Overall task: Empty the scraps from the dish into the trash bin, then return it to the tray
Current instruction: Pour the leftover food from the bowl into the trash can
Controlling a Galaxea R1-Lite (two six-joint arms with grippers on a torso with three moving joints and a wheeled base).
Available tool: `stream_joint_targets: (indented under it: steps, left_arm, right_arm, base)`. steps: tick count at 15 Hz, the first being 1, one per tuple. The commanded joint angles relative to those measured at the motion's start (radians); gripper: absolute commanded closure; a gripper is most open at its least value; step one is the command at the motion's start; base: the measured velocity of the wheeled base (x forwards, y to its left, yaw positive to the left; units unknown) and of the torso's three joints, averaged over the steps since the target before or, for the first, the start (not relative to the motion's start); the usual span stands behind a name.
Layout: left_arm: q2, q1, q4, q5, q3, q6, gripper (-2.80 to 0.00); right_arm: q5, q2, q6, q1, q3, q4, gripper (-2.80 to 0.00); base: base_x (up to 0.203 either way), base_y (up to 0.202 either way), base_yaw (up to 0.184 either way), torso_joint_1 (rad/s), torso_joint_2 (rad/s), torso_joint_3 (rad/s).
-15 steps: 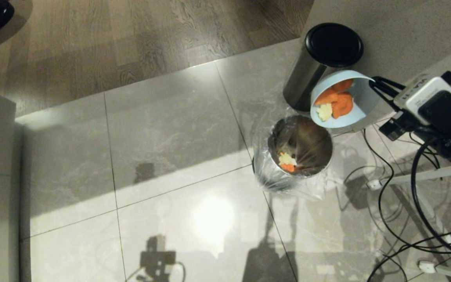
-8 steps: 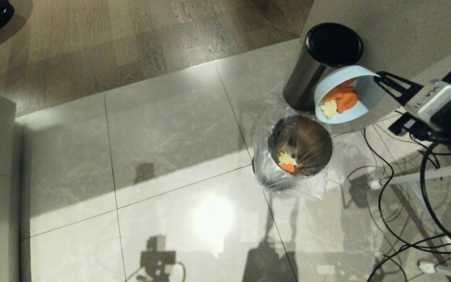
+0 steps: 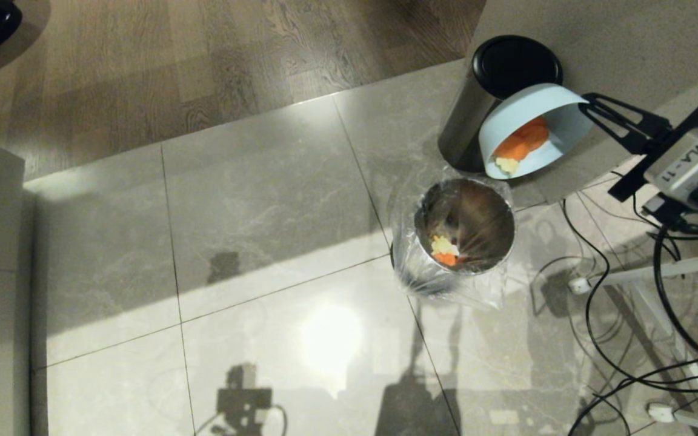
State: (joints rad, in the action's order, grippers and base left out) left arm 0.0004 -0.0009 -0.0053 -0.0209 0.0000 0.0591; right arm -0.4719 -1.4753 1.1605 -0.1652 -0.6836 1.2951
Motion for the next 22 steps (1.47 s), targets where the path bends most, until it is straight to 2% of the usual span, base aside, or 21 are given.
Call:
stream_joint_targets:
  steps: [1,4,8,17,22]
  left_arm:
    - [0.001,-0.001,-0.001,-0.001,0.0,0.001,0.0]
    - [0.001,0.001,-0.001,-0.001,0.0,0.001,0.0]
    - [0.001,0.0,-0.001,-0.001,0.0,0.001,0.0]
    - [0.001,0.0,-0.001,-0.001,0.0,0.001,0.0]
    - [0.001,0.001,-0.001,-0.001,0.0,0.001,0.0]
  right_arm:
    - [-0.007,0.003,0.007,0.004,0.001,0.016,0.0]
    - [-0.016,0.003,0.008,0.004,-0.004,0.021,0.0]
    - [-0.068,0.004,0.008,0.01,-0.007,0.038,0.0]
    - [-0.243,0.011,-0.028,0.104,-0.034,0.039,0.0]
    - [-0.287,0.006,-0.046,0.11,-0.038,0.052,0.0]
  base:
    - [0.0,0.0,0.0,0.0,0.0,0.0]
    - [0.0,0.0,0.0,0.0,0.0,0.0]
    - [0.0,0.0,0.0,0.0,0.0,0.0]
    - [0.0,0.0,0.0,0.0,0.0,0.0]
    - [0.0,0.0,0.0,0.0,0.0,0.0]
